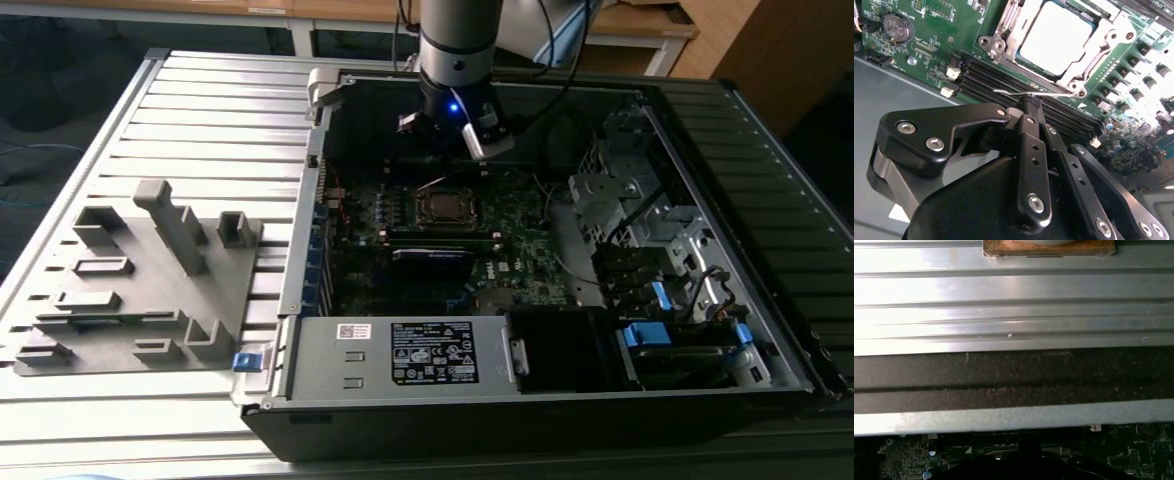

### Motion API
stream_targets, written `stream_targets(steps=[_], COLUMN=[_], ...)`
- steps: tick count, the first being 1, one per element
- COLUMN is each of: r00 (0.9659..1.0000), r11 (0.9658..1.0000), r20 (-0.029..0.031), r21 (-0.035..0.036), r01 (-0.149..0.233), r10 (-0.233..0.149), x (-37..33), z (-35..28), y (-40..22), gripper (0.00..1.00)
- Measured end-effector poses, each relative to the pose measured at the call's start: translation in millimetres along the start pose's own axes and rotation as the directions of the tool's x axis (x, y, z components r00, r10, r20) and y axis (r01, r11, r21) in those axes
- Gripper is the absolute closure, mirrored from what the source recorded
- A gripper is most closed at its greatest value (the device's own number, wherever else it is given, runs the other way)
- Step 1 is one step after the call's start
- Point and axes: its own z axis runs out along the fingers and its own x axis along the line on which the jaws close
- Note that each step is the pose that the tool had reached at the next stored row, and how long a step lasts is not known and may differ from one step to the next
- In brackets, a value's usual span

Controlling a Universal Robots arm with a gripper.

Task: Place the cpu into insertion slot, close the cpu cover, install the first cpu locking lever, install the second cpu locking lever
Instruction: 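Install the first cpu locking lever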

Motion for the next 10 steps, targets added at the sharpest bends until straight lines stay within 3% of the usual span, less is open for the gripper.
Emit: stream_targets(steps=[10], r00=[1.0], r11=[1.0], r20=[0.0003], r21=[0.0022], r01=[0.0], r10=[0.0], x=[-0.3], z=[2.6], y=[-0.4], gripper=[0.89])
